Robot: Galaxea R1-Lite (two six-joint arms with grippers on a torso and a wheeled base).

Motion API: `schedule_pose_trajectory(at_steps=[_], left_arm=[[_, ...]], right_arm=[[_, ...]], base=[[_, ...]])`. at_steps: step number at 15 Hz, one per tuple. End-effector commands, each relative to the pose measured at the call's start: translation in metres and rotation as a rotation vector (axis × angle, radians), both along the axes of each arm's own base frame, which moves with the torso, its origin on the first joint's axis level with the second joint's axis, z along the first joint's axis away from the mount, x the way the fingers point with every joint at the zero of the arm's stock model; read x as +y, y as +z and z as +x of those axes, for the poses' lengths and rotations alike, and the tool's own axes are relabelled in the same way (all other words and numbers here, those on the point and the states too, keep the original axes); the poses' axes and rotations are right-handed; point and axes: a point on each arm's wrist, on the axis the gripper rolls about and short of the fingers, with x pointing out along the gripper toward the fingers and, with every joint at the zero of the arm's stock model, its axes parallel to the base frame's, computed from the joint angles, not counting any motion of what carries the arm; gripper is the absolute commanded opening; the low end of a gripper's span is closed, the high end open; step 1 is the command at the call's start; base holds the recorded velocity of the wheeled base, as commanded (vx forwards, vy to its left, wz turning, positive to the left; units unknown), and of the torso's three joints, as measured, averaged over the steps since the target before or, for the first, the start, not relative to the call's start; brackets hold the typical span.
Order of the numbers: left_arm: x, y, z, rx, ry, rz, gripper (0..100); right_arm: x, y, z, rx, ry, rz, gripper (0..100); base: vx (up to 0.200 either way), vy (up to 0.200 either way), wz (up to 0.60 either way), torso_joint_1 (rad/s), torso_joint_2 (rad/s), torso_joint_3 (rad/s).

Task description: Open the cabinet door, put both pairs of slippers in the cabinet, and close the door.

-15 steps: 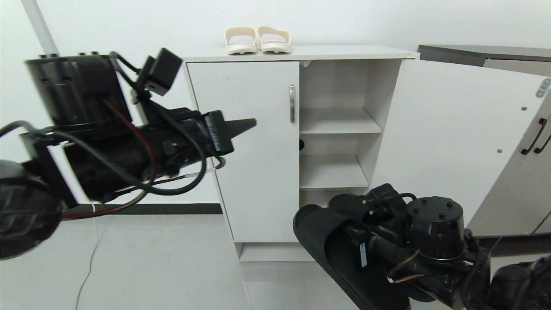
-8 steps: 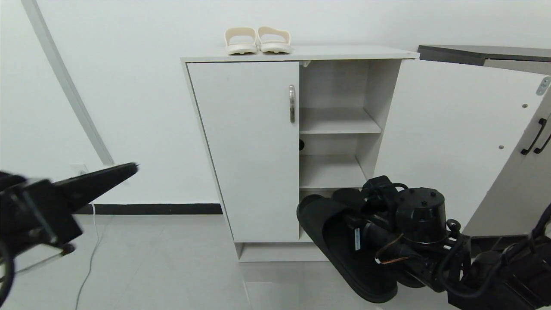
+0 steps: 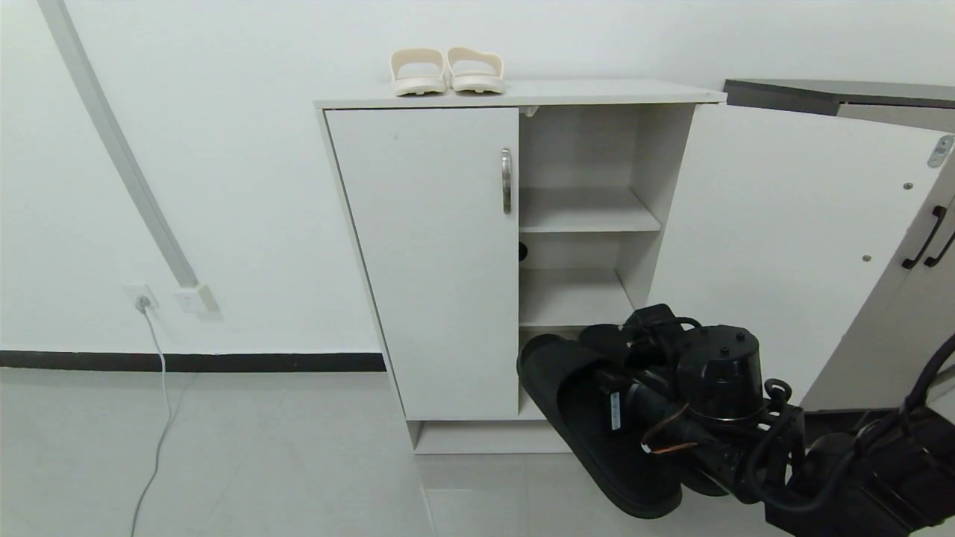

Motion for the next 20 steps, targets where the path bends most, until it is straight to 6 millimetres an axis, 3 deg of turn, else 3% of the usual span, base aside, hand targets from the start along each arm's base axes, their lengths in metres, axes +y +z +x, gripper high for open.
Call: schedule_pose_trajectory(at_steps=[1, 4, 7, 17, 20], left_arm=[[-0.001, -0.033, -0.020, -0.048, 0.122, 0.036, 0], [-0.003, -0.068, -0.021, -0.012, 0.194, 0.112, 0], [-0.004, -0.088, -0.013, -0.007, 0.093, 0.145, 0], [-0.007, -0.092, -0.016, -0.047, -0.268, 0.221, 0], [-0.007, -0.093, -0.019, -0.085, -0.235, 0.220, 0]], right_arm=[[0.000, -0.001, 0.000, 0.002, 0.000, -0.002, 0], [0.000, -0.002, -0.001, 0.005, 0.002, -0.006, 0], [0.001, -0.004, -0.001, 0.010, 0.005, -0.010, 0], [0.003, -0.006, -0.005, 0.013, 0.013, -0.021, 0], [0.004, -0.006, -0.005, 0.013, 0.016, -0.021, 0]], base=[[0.000, 0.000, 0.00, 0.000, 0.00, 0.000], [0.000, 0.000, 0.00, 0.000, 0.00, 0.000], [0.000, 0.000, 0.00, 0.000, 0.00, 0.000], [0.000, 0.000, 0.00, 0.000, 0.00, 0.000], [0.000, 0.000, 0.00, 0.000, 0.00, 0.000]])
